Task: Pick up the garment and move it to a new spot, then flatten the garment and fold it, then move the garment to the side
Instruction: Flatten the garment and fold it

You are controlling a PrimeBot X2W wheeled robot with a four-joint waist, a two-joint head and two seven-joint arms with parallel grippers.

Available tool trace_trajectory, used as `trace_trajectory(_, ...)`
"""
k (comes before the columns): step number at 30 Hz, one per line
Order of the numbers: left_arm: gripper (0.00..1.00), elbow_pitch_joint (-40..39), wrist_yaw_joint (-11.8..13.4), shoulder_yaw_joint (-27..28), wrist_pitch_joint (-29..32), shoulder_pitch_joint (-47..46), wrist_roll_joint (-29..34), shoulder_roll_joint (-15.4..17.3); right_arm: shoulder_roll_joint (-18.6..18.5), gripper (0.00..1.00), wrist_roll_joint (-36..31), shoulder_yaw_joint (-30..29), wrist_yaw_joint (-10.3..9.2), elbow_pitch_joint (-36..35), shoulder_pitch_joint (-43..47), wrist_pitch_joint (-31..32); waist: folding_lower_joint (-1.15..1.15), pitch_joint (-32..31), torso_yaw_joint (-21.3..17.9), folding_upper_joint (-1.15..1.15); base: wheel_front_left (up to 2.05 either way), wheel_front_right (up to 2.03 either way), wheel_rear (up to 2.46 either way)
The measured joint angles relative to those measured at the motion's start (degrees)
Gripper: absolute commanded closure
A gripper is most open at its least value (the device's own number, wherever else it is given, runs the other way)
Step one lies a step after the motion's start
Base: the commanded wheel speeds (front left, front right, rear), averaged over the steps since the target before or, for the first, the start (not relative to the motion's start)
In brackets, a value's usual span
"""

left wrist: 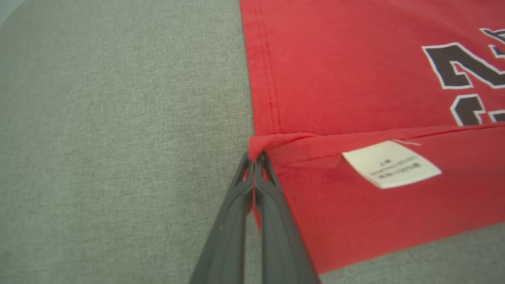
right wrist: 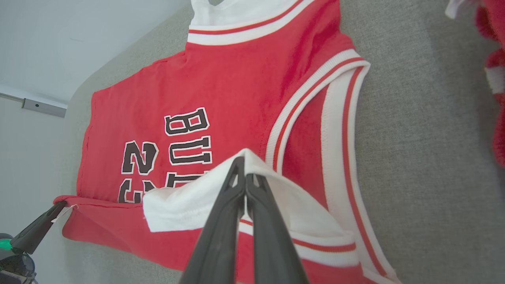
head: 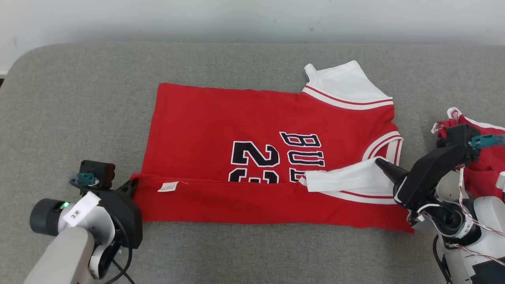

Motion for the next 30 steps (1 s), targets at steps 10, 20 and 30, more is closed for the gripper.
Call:
trace_trajectory(10,0.88,2.9,-0.6,-0.7,-1.5,-1.5,0.2,-1.5,1.4,1.0,-0.6,0.0,-0.01,5.6,-3.8,-3.2,0.0,-0.5,0.4,0.0,0.0,0.0,0.0)
trace_trajectory(20,0.0,4.7,-1.0,-0.9,-3.0,-1.5,0.6,-1.7,2.0,0.98,-1.4,0.3,0.52,9.1,-5.2,-6.3,0.0,-1.5,0.9,-0.01,0.0,0.0,0.0)
trace_trajectory(30,0.0,6.5,-1.0,-1.8,-5.0,-1.9,0.7,-2.4,2.8,0.0,-2.7,-0.7,1.65,12.3,-6.5,-12.7,-0.01,-3.3,1.4,-0.01,0.0,0.0,0.0)
